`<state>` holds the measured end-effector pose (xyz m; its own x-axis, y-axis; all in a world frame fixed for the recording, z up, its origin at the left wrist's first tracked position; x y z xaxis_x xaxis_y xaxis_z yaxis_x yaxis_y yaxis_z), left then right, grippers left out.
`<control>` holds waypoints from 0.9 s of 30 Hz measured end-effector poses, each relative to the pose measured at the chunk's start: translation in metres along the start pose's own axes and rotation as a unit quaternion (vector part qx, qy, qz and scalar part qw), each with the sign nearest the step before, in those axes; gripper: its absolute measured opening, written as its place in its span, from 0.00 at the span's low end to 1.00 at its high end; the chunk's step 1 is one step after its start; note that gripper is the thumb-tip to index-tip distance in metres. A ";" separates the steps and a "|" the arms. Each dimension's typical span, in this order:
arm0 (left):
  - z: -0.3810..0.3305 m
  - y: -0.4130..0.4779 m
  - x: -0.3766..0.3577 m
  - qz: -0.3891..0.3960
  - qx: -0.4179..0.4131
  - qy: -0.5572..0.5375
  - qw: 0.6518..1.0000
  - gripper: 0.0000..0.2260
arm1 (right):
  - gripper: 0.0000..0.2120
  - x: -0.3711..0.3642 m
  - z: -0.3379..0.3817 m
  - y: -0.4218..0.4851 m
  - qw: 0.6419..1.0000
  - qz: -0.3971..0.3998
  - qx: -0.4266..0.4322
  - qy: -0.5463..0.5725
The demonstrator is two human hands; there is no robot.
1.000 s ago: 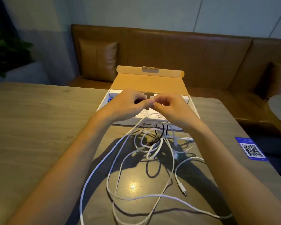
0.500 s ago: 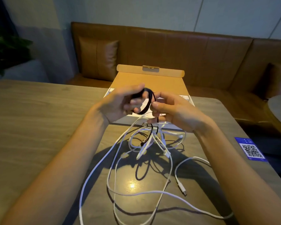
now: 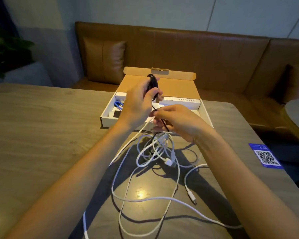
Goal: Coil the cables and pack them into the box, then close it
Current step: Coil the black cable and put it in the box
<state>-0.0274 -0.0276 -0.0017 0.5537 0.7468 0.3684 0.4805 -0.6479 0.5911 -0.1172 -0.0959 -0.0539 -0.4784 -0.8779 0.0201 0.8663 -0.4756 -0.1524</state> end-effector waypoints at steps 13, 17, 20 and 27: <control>-0.016 -0.001 0.002 0.183 -0.035 0.383 0.905 0.17 | 0.08 -0.003 0.031 -0.006 0.944 0.006 0.173 -0.280; -0.012 -0.002 0.001 0.233 -0.032 0.330 0.914 0.17 | 0.07 0.003 0.035 -0.007 0.933 -0.017 0.190 -0.304; -0.004 -0.002 0.006 0.275 0.004 0.263 0.925 0.19 | 0.06 0.017 0.037 -0.004 0.911 -0.041 0.196 -0.360; -0.007 -0.007 0.006 0.316 0.037 0.114 0.941 0.18 | 0.08 0.020 0.032 -0.009 0.931 0.042 0.192 -0.309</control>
<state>-0.0323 -0.0178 0.0019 0.5887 0.2153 0.7792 0.1541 -0.9761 0.1533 -0.1298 -0.1109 -0.0204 -0.3347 -0.7210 0.6067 0.9414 -0.2842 0.1816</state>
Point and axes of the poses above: each hand's wrist, its own y-axis towards the middle knuckle, its own x-axis out of the back of the hand, z = x × y, the point moved 8 cm from there along y, towards the middle knuckle, and after that the axes turned 5 degrees about y, right-handed, at the moved point
